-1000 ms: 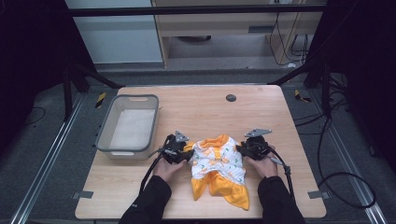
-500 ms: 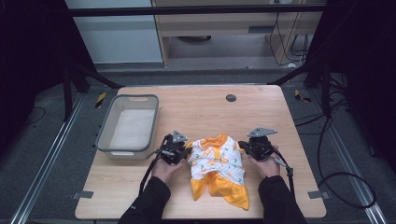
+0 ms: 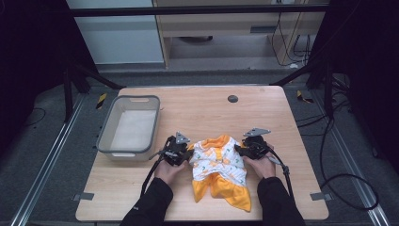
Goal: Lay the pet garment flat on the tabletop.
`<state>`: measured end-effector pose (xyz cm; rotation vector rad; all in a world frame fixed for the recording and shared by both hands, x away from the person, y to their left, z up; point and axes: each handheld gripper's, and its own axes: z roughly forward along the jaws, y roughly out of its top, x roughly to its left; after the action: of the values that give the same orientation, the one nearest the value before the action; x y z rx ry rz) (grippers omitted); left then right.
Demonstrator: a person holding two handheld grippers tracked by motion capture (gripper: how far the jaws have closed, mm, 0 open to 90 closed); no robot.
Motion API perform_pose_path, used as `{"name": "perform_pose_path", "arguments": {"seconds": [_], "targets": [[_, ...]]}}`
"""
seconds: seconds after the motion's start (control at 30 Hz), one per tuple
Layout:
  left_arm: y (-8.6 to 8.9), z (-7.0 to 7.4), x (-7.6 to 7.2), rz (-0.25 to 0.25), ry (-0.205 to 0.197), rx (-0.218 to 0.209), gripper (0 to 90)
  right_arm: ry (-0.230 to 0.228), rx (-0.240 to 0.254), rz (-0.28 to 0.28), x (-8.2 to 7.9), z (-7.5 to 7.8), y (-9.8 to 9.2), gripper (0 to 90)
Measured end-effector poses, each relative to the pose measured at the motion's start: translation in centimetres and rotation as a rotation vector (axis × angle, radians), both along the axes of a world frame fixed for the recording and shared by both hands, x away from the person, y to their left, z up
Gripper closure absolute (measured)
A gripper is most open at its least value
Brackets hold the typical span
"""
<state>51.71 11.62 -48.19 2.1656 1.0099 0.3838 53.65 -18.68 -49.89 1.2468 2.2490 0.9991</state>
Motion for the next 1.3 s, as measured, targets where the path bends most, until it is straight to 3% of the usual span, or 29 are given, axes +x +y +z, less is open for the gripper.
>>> {"name": "perform_pose_path", "arguments": {"seconds": [0.23, 0.47, 0.63, 0.87, 1.0, 1.03, 1.07, 1.1, 1.13, 1.2, 1.23, 1.3], "targets": [[-0.1, -0.3, 0.1, 0.011, 0.008, -0.005, 84.3, 0.053, 0.02, 0.011, -0.3, 0.2, 0.1, 83.3], [0.1, -0.1, 0.0, 0.018, -0.007, -0.022, 84.4, 0.051, 0.029, -0.001, -0.5, 0.4, 0.0, 85.3], [0.9, 1.5, -0.7, 0.024, -0.053, -0.098, 84.4, -0.063, 0.083, 0.012, -1.8, 2.9, -0.3, 85.3], [1.8, 5.4, -1.5, 0.05, -0.217, -0.173, 84.5, -0.258, 0.109, 0.01, -3.3, 6.3, 0.3, 85.2], [1.6, 7.0, -0.2, 0.116, -0.286, -0.196, 84.3, -0.369, 0.126, -0.057, -2.7, 7.8, 1.1, 84.9], [1.5, 7.3, 0.4, 0.137, -0.291, -0.198, 81.7, -0.41, 0.129, -0.127, -1.8, 8.2, 1.5, 84.0], [1.4, 7.3, 1.0, 0.154, -0.286, -0.198, 81.7, -0.41, 0.129, -0.127, -1.8, 8.2, 1.5, 84.0], [1.3, 7.3, 2.0, 0.199, -0.268, -0.201, 65.6, -0.413, 0.097, -0.191, -0.6, 8.1, 2.0, 78.2], [1.2, 7.2, 2.8, 0.233, -0.24, -0.193, 65.6, -0.413, 0.097, -0.191, -0.6, 8.1, 2.0, 78.2], [1.3, 7.0, 3.6, 0.274, -0.221, -0.182, 50.2, -0.39, 0.053, -0.224, 0.4, 7.8, 2.2, 69.7], [1.4, 7.0, 3.8, 0.28, -0.207, -0.19, 46.0, -0.38, 0.043, -0.238, 0.7, 7.7, 2.2, 66.2], [1.7, 7.2, 3.4, 0.276, -0.217, -0.183, 42.2, -0.365, 0.074, -0.239, 0.8, 7.7, 1.9, 60.7]]}}
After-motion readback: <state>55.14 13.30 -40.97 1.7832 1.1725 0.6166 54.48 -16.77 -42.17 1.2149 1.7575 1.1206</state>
